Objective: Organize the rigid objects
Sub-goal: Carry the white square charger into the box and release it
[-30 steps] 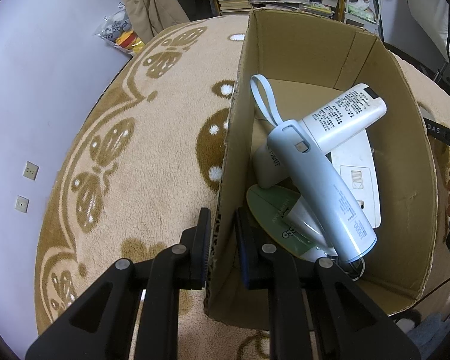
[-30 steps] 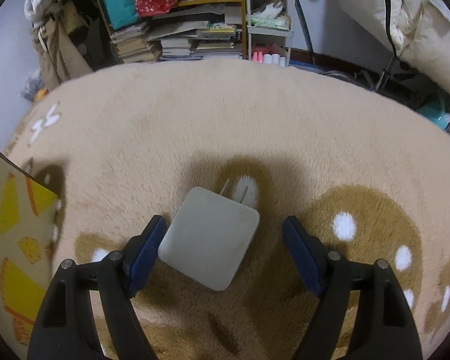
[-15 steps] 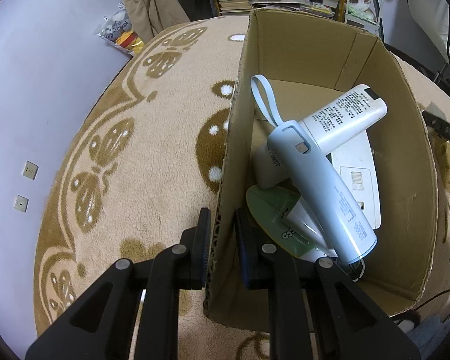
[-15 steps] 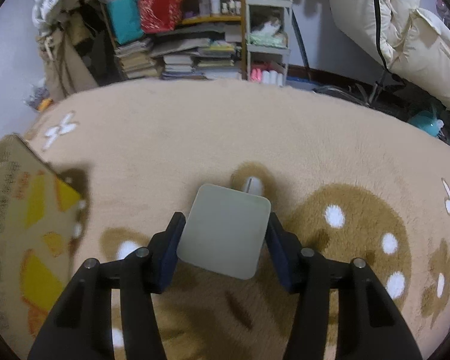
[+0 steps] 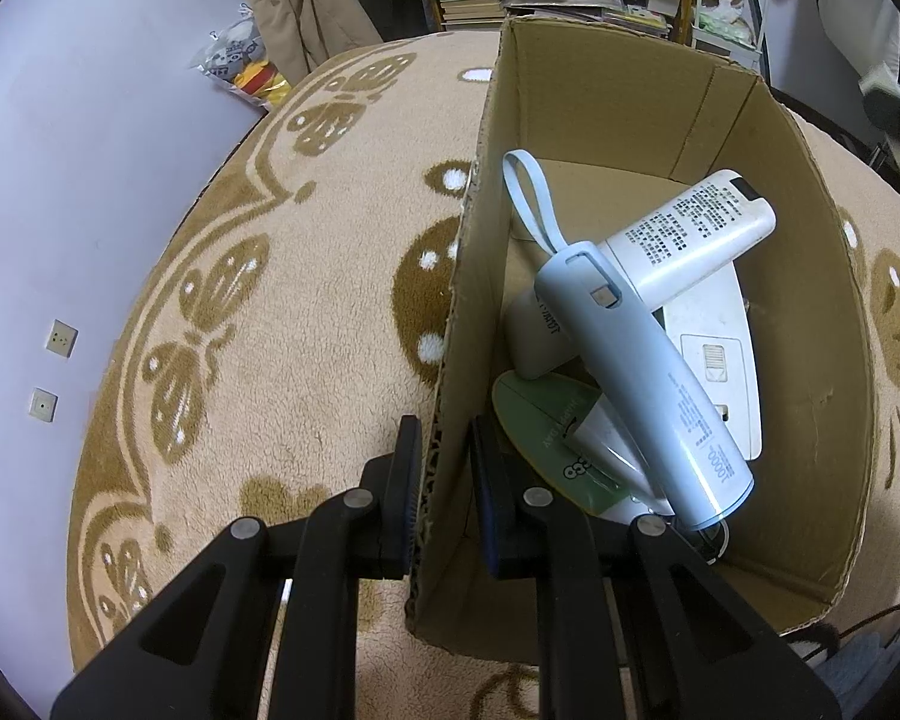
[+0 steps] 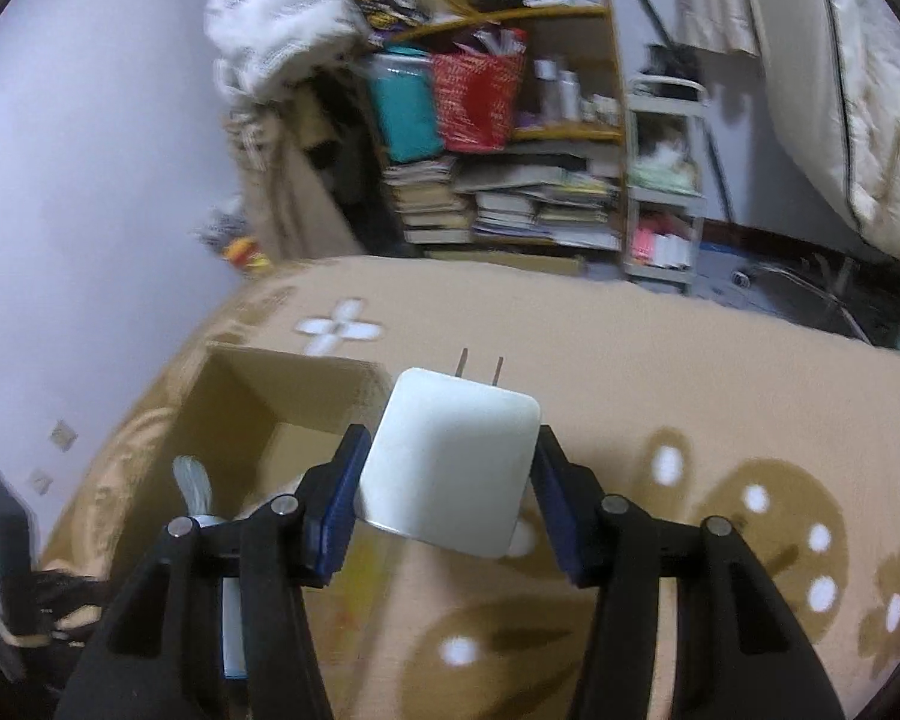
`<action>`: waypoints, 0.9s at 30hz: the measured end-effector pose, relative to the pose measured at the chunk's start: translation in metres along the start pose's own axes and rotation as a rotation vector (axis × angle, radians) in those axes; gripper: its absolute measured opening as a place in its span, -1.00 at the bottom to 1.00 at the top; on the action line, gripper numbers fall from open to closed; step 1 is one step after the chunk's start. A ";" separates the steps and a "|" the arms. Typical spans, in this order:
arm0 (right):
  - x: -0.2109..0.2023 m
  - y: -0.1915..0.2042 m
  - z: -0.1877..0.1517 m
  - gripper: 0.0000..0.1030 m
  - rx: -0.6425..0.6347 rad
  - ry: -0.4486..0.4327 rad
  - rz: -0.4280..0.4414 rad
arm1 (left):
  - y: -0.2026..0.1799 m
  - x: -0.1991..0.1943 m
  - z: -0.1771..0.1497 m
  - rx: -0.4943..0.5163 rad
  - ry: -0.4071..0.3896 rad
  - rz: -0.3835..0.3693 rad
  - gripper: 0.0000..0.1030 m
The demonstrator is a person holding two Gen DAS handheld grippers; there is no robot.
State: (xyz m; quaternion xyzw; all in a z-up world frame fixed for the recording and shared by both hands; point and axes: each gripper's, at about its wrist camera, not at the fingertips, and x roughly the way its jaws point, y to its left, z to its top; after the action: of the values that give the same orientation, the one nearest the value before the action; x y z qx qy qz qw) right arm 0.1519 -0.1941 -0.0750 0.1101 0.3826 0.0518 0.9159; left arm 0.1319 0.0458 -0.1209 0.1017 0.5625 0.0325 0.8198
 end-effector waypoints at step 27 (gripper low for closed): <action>0.017 0.073 -0.036 0.11 -0.100 0.111 0.197 | 0.000 -0.002 0.001 -0.001 -0.001 -0.003 -0.69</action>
State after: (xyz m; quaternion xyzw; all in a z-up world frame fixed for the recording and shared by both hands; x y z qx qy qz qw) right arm 0.1373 -0.1143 -0.0932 0.0985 0.4170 0.1667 0.8880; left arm 0.1325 0.0457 -0.1189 0.1005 0.5624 0.0318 0.8201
